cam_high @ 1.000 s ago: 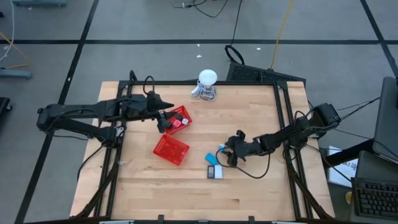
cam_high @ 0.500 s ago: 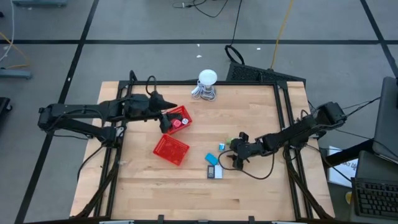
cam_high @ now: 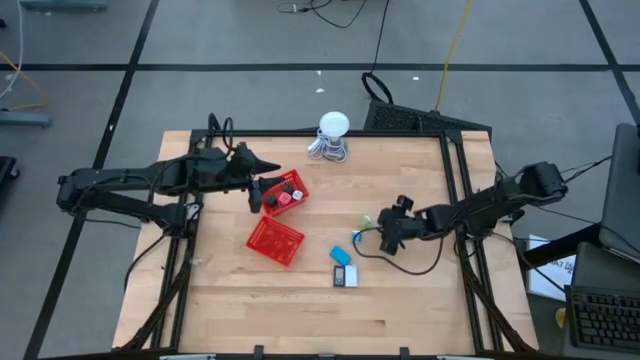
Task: Pick & Place Office items
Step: Put the green charger adapter into the top red basket
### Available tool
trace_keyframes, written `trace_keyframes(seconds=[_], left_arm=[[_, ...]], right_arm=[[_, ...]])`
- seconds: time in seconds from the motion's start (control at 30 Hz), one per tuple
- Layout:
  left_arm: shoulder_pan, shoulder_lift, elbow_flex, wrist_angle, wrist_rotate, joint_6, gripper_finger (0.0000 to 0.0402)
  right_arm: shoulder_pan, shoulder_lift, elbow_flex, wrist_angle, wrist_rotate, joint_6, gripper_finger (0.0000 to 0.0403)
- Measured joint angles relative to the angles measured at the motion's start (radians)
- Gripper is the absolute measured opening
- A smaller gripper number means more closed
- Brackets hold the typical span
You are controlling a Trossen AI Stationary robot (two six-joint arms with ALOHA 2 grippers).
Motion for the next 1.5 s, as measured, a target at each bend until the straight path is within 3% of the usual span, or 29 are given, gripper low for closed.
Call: trace_keyframes(seconds=[0.1,0.27,0.57,0.77,0.9,1.13,1.3,1.5], left_arm=[[0.000,-0.001,0.000,-0.001,0.000,0.000,0.0167],[0.000,0.000,0.000,-0.004,0.000,0.003,0.0155],[-0.006,0.000,0.000,-0.004,0.002,-0.001,0.0164],[-0.006,0.000,0.000,-0.004,0.002,-0.001,0.0184],[-0.006,0.000,0.000,-0.004,0.001,-0.002,0.0196],[-0.006,0.000,0.000,-0.003,0.000,-0.011,0.0214],[-0.006,0.000,0.000,-0.003,0.000,-0.012,0.0220],[-0.006,0.001,0.000,-0.002,0.000,-0.013,0.0213]], right_arm=[[-0.013,0.011,0.000,0.000,-0.007,-0.018,0.0210],[-0.047,0.011,0.000,0.021,0.098,-0.006,0.0210],[-0.077,0.011,0.000,0.196,0.039,0.178,0.0210],[-0.077,0.011,0.000,0.325,0.027,0.149,0.0210],[-0.090,0.023,0.000,0.401,-0.046,0.126,0.0210],[-0.103,0.155,0.008,0.564,-0.206,0.115,0.0210],[-0.100,0.153,0.007,0.511,-0.253,0.158,0.0210],[-0.069,0.054,0.004,0.319,-0.253,0.193,0.0210]])
